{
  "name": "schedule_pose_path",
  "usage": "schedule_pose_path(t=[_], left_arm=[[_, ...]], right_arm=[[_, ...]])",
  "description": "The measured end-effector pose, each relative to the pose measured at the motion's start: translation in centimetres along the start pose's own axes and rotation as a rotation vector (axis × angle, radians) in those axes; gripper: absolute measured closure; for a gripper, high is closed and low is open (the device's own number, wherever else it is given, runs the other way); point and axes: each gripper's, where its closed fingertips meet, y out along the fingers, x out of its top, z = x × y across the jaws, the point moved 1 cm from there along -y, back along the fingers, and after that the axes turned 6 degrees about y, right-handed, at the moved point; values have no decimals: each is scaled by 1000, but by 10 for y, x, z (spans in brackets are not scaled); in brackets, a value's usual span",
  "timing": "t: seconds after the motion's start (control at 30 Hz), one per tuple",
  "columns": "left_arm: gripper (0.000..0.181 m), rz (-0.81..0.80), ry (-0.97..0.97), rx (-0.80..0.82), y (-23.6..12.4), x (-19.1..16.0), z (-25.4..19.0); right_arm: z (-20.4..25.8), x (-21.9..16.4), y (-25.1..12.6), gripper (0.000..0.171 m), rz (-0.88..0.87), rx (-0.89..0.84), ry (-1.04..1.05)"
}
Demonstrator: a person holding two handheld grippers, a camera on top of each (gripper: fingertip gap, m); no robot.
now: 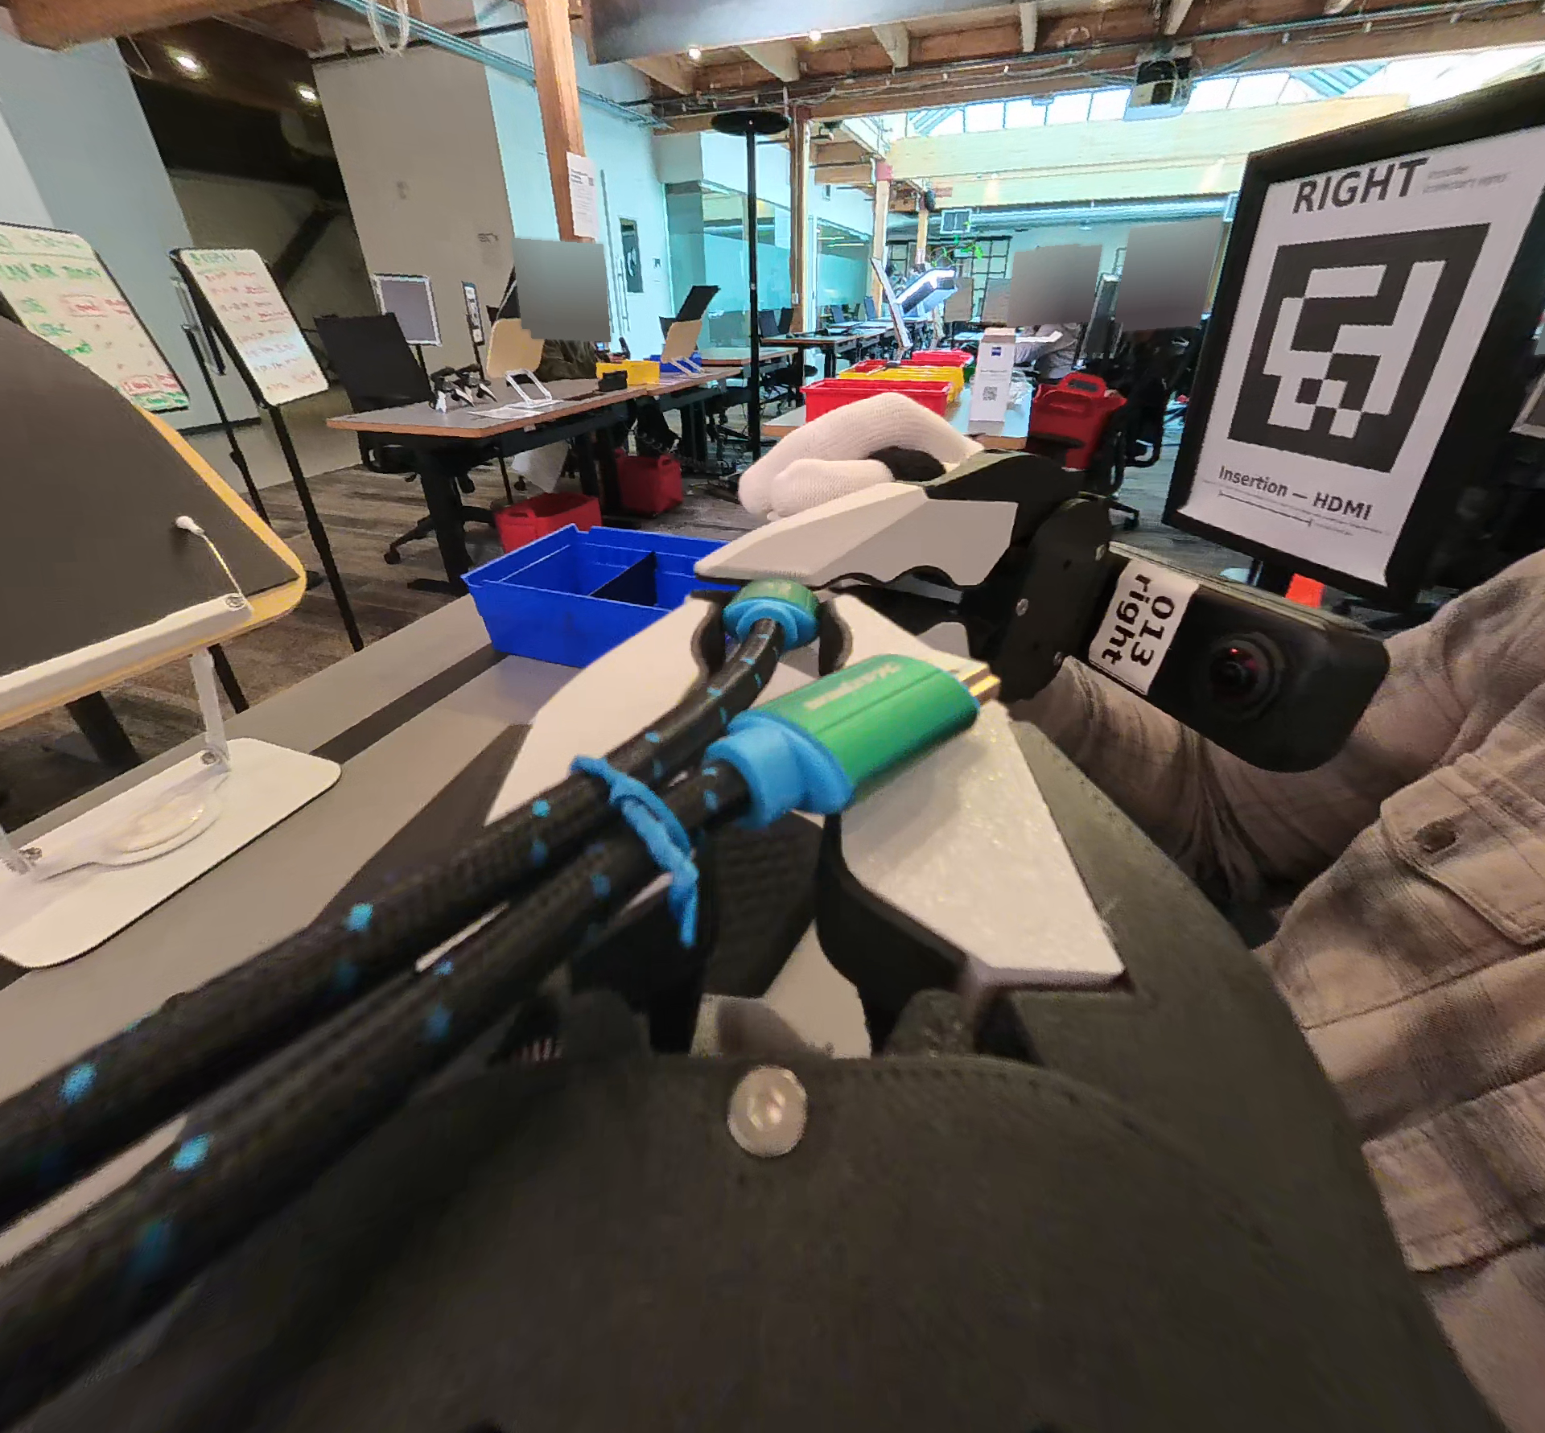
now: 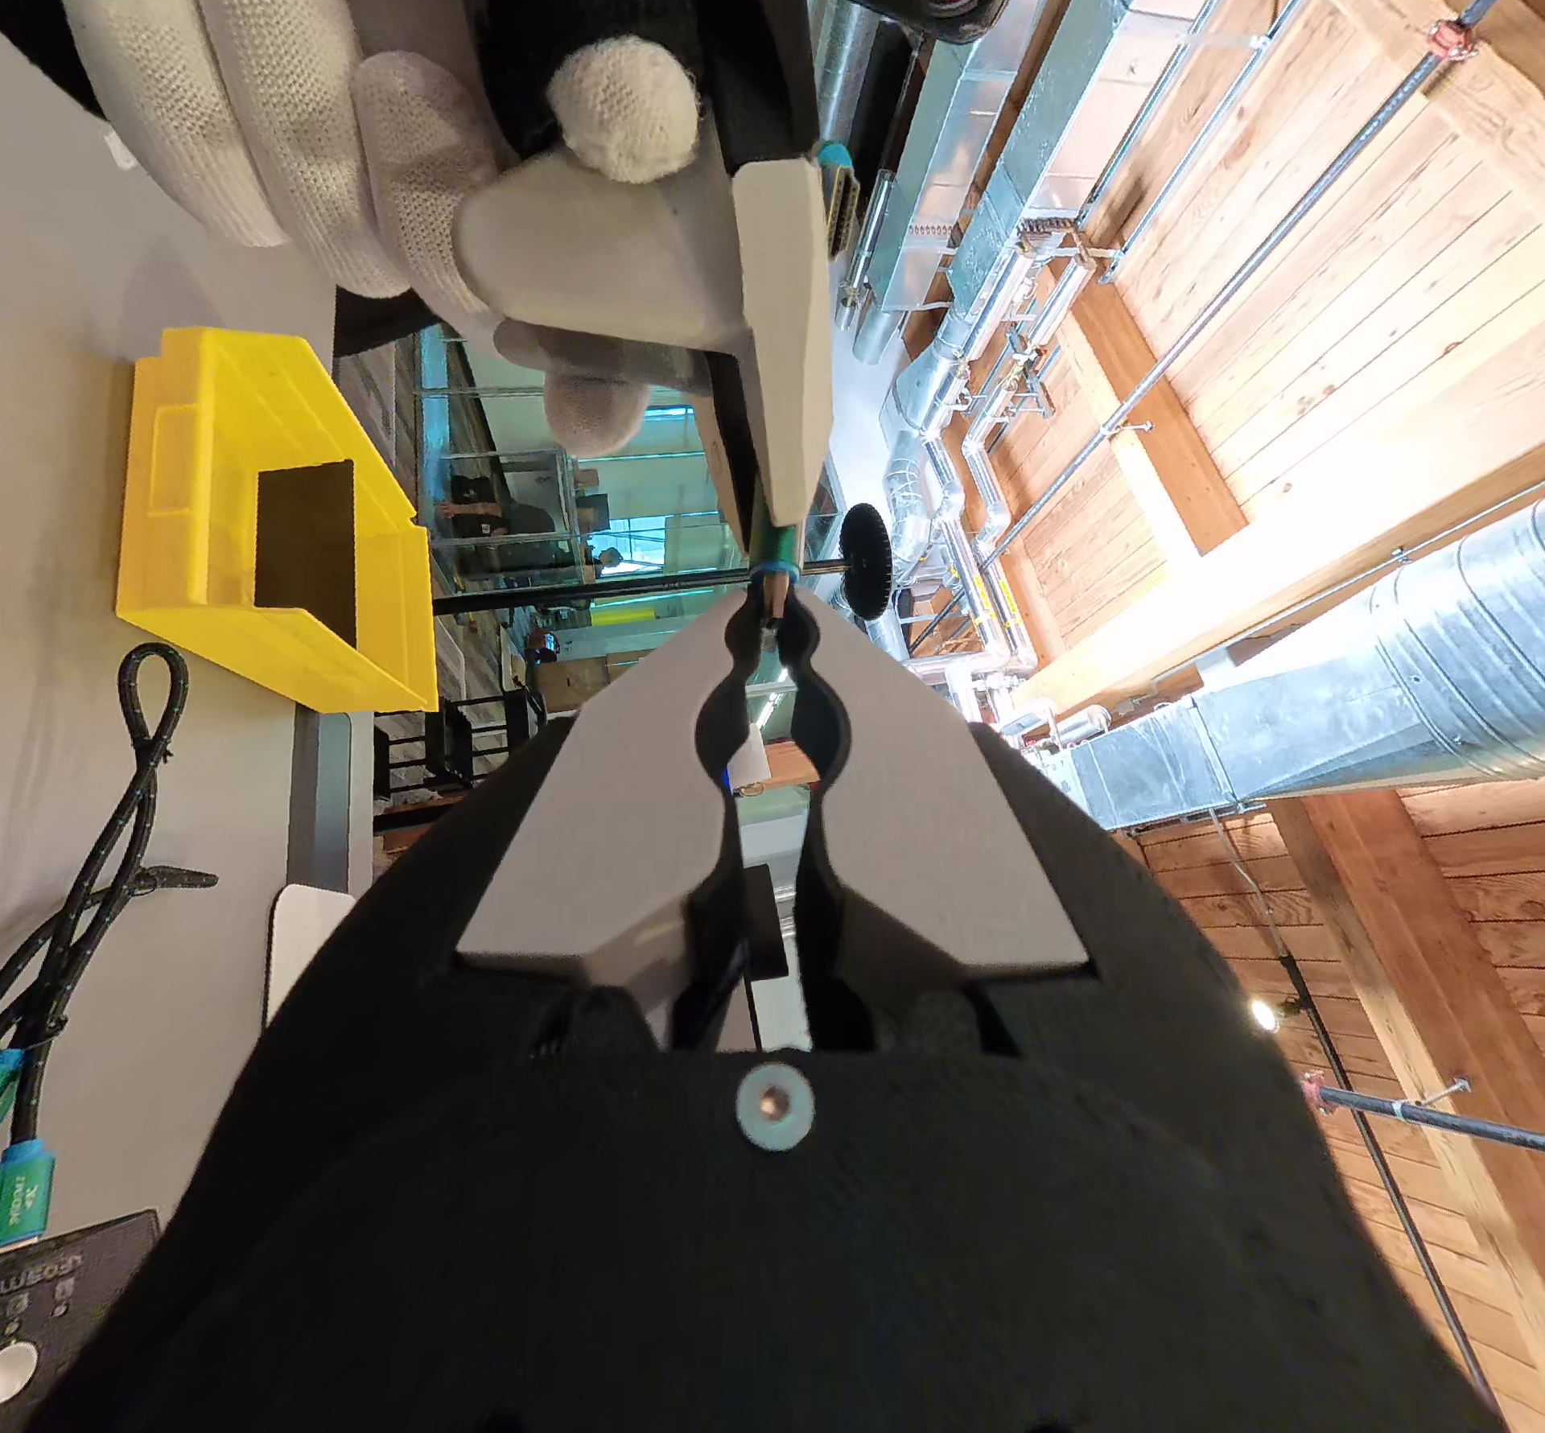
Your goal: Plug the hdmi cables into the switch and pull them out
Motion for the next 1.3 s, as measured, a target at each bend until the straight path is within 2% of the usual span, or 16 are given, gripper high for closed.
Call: schedule_pose_path(t=[0.4,0.53,0.7,0.8,0.9,0.97,1.0,1.07,1.17,1.23,1.3], left_arm=[[160,-26,-31,-4,0,2,0],[160,-44,-7,28,0,4,1],[160,-140,15,121,-9,16,13],[159,-117,164,203,-11,17,17],[160,-137,338,252,-14,21,14],[160,-134,458,282,-16,23,12],[160,-137,513,282,-16,24,8],[160,-140,617,282,-16,25,1],[160,-124,740,251,-13,22,-13],[159,-100,819,223,-9,16,-21],[159,-97,871,206,-6,12,-28]], right_arm=[[2,5,4,170,-15,0,-4],[0,4,6,170,-6,-16,8],[-5,-3,6,160,5,-28,89],[-10,-11,6,161,-3,47,359],[-7,-19,7,162,-22,250,843],[-4,-14,3,160,-113,430,1165],[-2,-8,-1,153,-173,533,1307],[-4,2,-7,150,-297,679,1521],[-10,18,-14,146,-494,808,1692],[-11,32,-20,142,-581,908,1735],[-5,44,-23,142,-598,990,1738]])
